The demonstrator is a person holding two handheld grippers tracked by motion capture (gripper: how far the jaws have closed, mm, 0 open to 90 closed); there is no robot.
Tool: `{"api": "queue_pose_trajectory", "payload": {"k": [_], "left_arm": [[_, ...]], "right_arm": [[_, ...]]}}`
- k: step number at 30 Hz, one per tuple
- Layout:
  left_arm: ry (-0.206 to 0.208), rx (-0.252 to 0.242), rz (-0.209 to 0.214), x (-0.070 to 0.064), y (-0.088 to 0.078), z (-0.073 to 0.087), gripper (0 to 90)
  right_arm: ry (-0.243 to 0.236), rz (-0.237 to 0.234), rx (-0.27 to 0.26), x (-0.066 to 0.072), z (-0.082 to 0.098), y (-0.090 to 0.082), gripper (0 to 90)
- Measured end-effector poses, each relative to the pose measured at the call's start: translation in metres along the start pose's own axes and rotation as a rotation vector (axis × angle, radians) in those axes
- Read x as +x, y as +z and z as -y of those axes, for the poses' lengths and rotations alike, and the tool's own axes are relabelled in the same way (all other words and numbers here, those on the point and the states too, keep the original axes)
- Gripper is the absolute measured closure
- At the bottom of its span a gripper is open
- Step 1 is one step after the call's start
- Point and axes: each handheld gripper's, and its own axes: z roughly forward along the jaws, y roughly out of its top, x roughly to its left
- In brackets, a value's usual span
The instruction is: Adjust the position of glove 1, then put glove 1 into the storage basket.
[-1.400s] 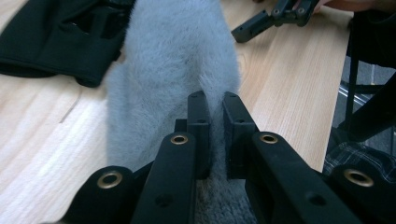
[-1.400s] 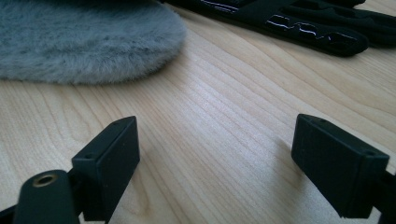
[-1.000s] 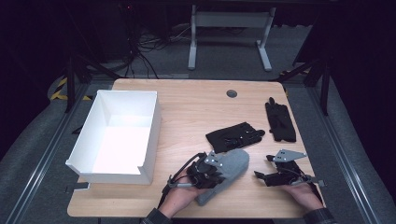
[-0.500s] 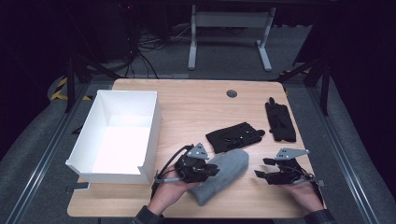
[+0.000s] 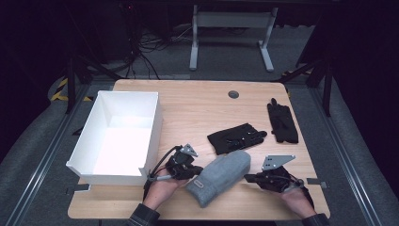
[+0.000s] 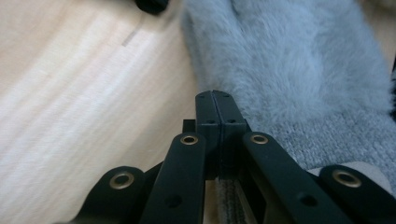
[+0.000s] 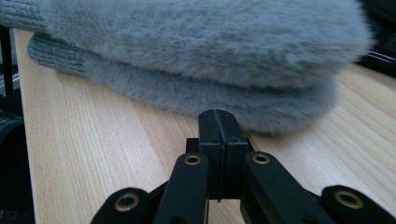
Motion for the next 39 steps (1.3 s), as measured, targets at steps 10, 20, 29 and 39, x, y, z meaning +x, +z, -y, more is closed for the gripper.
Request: {"api": "queue_pose_trajectory", "payload": {"k": [10,20,29,39], "left_arm": [[-0.001,0.004,0.064,-0.012,0.006,0.006,90.0],[0.013,0.009,0.074,-0.023,0.006,0.010,89.9],[-0.017,-0.098,0.046,-0.016,-0.012,0.003,55.4],[-0.018,-0.139,0.032,-0.025,0.003,-0.024,14.7]], "right_arm": [[0.003,0.011,0.025,-0.005,-0.008,0.015,90.0],[0.001,0.025,0.028,-0.007,-0.018,0.027,90.0],[0.019,0.077,-0.010,-0.015,-0.012,0.011,65.1],[0.079,0.170,-0.010,-0.031,0.003,0.003,25.0]]}}
